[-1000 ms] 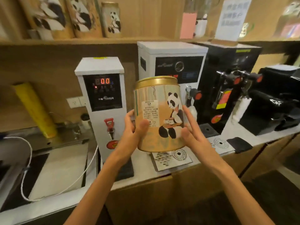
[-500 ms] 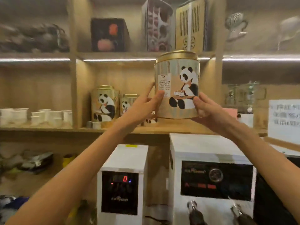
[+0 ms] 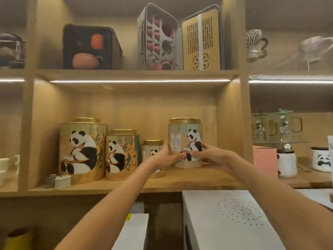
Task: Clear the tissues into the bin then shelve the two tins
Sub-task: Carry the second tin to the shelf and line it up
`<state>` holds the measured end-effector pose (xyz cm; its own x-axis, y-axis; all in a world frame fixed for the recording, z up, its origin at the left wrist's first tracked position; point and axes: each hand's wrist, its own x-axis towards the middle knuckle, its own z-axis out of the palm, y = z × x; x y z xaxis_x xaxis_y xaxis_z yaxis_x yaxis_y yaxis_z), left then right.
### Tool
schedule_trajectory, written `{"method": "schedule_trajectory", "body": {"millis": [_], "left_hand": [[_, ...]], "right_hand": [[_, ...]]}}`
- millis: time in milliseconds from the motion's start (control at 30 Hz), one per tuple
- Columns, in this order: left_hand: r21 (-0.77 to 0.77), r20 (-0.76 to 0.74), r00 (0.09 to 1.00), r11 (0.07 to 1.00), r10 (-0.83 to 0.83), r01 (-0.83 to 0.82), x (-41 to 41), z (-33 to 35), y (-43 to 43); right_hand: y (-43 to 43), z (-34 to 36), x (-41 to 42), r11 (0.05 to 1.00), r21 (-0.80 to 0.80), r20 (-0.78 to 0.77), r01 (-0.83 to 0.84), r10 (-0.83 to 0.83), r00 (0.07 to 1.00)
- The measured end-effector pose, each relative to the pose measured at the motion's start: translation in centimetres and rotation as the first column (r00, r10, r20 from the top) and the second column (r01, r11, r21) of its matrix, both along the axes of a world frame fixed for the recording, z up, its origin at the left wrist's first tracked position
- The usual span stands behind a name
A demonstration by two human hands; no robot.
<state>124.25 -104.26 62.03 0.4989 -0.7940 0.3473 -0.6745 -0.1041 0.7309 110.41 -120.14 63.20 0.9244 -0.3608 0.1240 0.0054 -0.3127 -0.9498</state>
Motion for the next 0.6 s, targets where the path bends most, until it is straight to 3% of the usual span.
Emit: {"method": "schedule_trajectory", "body": {"millis": [267, 500, 600], "left_hand": [[-0.031, -0.007, 0.994, 0.993, 0.111, -0.111, 3.4, -3.1, -4.4], [0.005, -0.025, 0.984, 0.984, 0.177, -0.177, 4.7, -5.7, -7.9], [0.013, -0.002, 0.981, 0.981, 0.195, -0.195, 5.0, -7.0, -8.7]], "right_hand": [[-4.3, -3.1, 4.8, 0.996, -0.075, 0.054, 0.041, -0.037, 0.998], [-7.5, -5.1, 6.2, 1.0, 0.006, 0.034, -0.002, 0.002, 0.999], [-8.7, -6.0, 7.1, 0.998, -0.062, -0.003, 0.013, -0.013, 1.0]]}}
